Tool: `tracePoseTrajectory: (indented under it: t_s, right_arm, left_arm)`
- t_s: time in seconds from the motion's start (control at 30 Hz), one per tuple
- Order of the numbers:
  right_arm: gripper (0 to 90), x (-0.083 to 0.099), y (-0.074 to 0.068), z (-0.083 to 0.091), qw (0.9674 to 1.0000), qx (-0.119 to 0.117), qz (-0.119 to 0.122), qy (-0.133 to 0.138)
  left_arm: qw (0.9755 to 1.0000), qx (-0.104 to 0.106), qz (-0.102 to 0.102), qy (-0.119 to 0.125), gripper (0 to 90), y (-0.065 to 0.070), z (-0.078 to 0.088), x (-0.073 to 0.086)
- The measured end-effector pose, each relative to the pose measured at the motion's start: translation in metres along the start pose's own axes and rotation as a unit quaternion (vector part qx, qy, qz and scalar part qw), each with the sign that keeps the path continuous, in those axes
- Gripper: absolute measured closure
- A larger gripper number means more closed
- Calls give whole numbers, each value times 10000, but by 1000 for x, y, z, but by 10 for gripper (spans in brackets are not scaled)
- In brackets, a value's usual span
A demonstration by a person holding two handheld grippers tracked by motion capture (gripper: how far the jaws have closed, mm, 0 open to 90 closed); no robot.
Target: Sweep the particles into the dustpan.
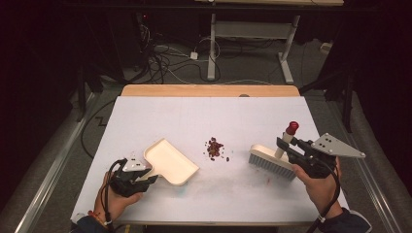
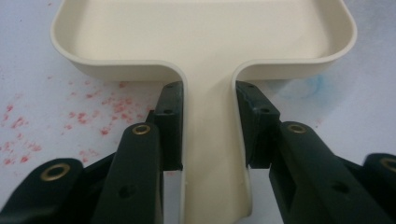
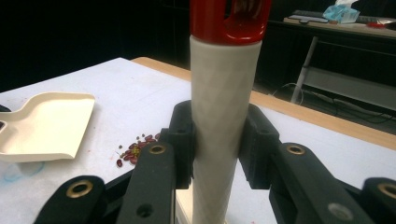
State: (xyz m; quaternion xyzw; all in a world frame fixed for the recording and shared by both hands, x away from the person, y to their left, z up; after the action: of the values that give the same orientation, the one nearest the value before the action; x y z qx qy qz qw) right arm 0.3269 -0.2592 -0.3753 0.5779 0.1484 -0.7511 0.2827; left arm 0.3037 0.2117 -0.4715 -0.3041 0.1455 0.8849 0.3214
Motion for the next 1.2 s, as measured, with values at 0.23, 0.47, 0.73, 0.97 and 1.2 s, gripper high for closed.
tracePoseTrajectory:
  t_s: [0.23, 0.47, 0.73, 0.97, 1.2]
  right_arm:
    - [698, -1, 2, -14, 9996, 242, -115, 103]
    - [698, -16, 8, -49, 9986, 444, -140, 264]
    - [698, -31, 5, -118, 9977, 670, 90, 59]
    - [698, -36, -3, -158, 9964, 833, 138, 17]
    - [698, -34, -23, -174, 9972, 699, 249, 74]
  left_arm:
    - [9995, 88, -196, -248, 640, 9, -10, -2]
    - [9994, 44, -195, -283, 641, 12, -14, -3]
    - [9993, 7, -197, -315, 640, 17, -19, -5]
    - [9991, 48, -263, -332, 640, 23, -23, -8]
    - [9990, 136, -252, -335, 640, 28, -25, -11]
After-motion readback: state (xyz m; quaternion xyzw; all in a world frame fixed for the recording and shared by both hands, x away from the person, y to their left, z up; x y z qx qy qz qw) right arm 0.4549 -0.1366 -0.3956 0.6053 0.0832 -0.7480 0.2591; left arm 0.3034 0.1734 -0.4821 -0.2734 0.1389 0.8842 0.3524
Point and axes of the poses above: each handheld gripper's, and its own axes: z roughly backward along the jaws, x roughly out of its underside, y roughly to its right, the point moved 2 cm from there along -z, roughly forward along the jaws, and after that the axes turned 2 degrees about z, right-handed, at the moved point
